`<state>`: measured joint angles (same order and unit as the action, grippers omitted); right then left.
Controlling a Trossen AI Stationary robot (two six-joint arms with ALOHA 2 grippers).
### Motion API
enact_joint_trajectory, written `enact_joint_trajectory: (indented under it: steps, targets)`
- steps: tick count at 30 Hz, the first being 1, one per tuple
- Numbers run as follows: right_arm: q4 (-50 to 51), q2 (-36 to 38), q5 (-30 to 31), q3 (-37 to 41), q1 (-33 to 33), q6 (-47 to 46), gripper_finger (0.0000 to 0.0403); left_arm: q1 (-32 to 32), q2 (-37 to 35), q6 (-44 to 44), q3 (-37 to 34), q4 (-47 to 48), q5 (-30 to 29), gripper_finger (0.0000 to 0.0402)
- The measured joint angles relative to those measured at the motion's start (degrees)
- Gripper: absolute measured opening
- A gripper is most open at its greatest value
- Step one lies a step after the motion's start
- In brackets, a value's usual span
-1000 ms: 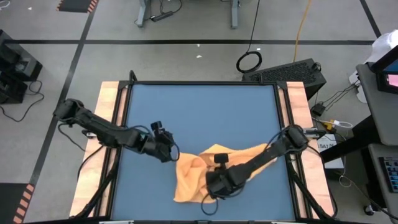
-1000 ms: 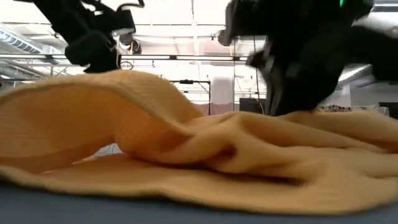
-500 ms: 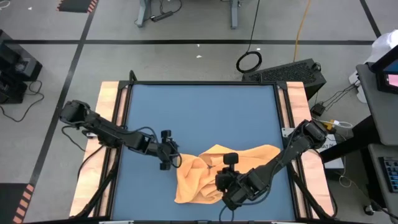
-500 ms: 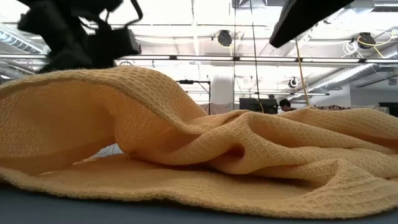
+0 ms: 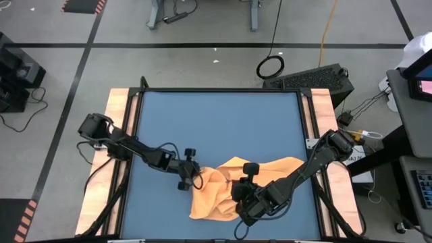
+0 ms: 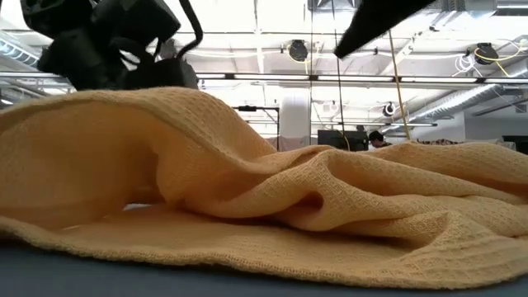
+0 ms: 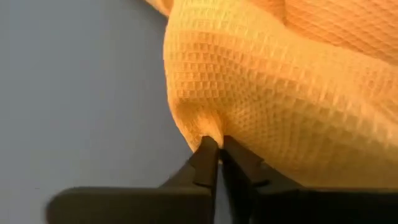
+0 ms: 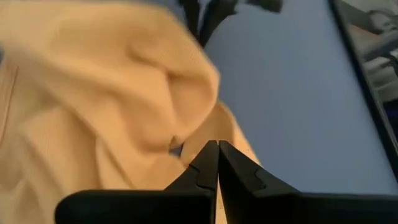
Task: Roll towel into tight, uniform cylinder
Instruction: Fold the orange microfiber cloth
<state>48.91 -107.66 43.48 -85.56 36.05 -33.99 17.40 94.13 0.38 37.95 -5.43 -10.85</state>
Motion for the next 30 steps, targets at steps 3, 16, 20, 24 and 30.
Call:
enact_joint_trajectory:
  steps: [3,16,20,24,30]
  targets:
    - [-0.95,0.00,2.27,0.00,0.00,-2.86,0.0004,0.82,-1.89,0.83,0.40,-0.16,-2.23,0.0012]
    - [-4.37,0.56,4.91,-6.09,4.63,-3.52,0.0004,12.66,-28.53,-4.87,1.40,26.43,-27.01,0.0002]
    - [-5.41,0.14,8.15,-3.41,6.15,-7.90,0.0004,20.02,-36.03,-5.91,2.81,29.37,-36.86,0.0001]
    - [-7.29,-1.09,10.17,2.46,7.19,-17.77,0.0004,25.48,-40.51,-7.75,4.34,32.80,-46.06,0.0001]
    - [-9.29,-1.83,6.77,13.34,6.23,-35.64,0.0004,26.66,-42.51,-18.67,4.60,41.14,-46.91,0.0000]
